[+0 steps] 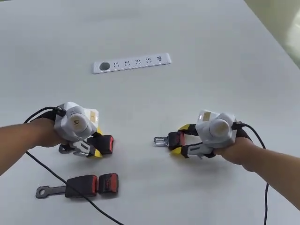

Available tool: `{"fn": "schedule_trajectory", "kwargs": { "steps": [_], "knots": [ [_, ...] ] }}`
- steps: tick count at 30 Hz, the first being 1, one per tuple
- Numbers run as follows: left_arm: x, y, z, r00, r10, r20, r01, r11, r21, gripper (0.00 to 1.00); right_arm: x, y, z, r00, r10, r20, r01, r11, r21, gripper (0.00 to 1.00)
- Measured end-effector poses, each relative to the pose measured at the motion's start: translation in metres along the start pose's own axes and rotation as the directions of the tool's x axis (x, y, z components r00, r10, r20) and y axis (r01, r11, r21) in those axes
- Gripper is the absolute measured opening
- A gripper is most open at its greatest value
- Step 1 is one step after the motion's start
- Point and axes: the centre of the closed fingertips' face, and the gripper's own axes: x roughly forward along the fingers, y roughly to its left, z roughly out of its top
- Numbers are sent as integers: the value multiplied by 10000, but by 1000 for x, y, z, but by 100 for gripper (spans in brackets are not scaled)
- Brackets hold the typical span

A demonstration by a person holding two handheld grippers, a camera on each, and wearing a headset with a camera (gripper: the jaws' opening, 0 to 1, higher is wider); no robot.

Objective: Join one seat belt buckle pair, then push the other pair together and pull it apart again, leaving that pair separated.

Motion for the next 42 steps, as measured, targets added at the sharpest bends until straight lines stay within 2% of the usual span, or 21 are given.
{"fn": "schedule_trajectory", "kwargs": {
  "steps": [3,5,7,9,10,12,13,14,15,17,18,20,22,25,27,29,32,33,36,39,42],
  "knots": [
    [-10,-2,12,9948,311,972,-199,9933,-1139,62,-5,-1,5,9979,-487,421,470,9981,398,65],
    [-17,-1,14,9912,669,1143,-487,9867,-1550,68,-8,-5,5,9937,-983,543,941,9927,748,71],
    [-26,3,19,9794,1398,1459,-1083,9728,-2049,76,-10,-7,8,9846,-1610,689,1531,9824,1071,79],
    [-37,7,27,9544,2323,1877,-1666,9357,-3109,84,-10,-7,16,9672,-2322,1027,2202,9685,1159,84],
    [-44,5,32,9415,2591,2154,-1791,9263,-3314,87,-10,-8,21,9581,-2618,1161,2480,9612,1208,85],
    [-54,8,31,9206,3245,2172,-2328,9026,-3621,89,-8,2,36,9397,-2917,1787,2624,9498,1706,89],
    [-61,8,31,9051,3647,2184,-2560,8778,-4049,89,-7,9,43,9305,-3068,2000,2721,9447,1831,91],
    [-65,6,32,8953,3816,2297,-2555,8625,-4368,90,-7,12,48,9235,-3179,2148,2796,9410,1909,92],
    [-70,3,34,8821,4030,2437,-2522,8412,-4783,91,-8,18,51,9211,-3173,2256,2750,9404,2001,92],
    [-77,-4,36,8658,4267,2612,-2534,8242,-5064,93,-9,32,59,9193,-3087,2442,2634,9435,2011,92],
    [-79,-9,38,8606,4272,2773,-2495,8283,-5016,93,-11,38,63,9128,-3155,2593,2697,9425,1975,93],
    [-81,-21,37,8605,4307,2723,-2545,8262,-5027,94,-14,47,65,9110,-3130,2686,2642,9429,2026,94],
    [-85,-27,33,8581,4462,2540,-2640,8078,-5270,96,-19,52,64,9071,-3197,2737,2704,9411,2029,94],
    [-92,-32,27,8261,4907,2770,-2757,7808,-5607,100,-26,58,63,9057,-3217,2760,2703,9399,2086,94],
    [-96,-41,24,8160,5021,2866,-2740,7724,-5730,100,-34,62,62,8994,-3285,2883,2801,9396,1967,96],
    [-100,-51,19,8118,5137,2777,-2862,7645,-5776,100,-40,66,57,9037,-3230,2810,2786,9420,1869,97],
    [-113,-61,12,7769,5567,2943,-2896,7309,-6180,100,-53,72,49,9012,-3345,2755,2924,9386,1830,98],
    [-116,-63,7,7736,5632,2904,-2901,7223,-6278,100,-56,74,47,9019,-3364,2709,2948,9378,1833,99],
    [-124,-77,-3,7506,5963,2847,-3045,6945,-6519,100,-69,83,40,9013,-3437,2635,3056,9359,1754,100],
    [-131,-90,-17,7447,6097,2715,-3131,6784,-6646,100,-78,89,33,9021,-3489,2540,3148,9346,1656,100],
    [-140,-95,-25,7294,6276,2721,-3174,6629,-6781,100,-85,93,28,9013,-3564,2461,3214,9313,1715,100]
  ]
}}
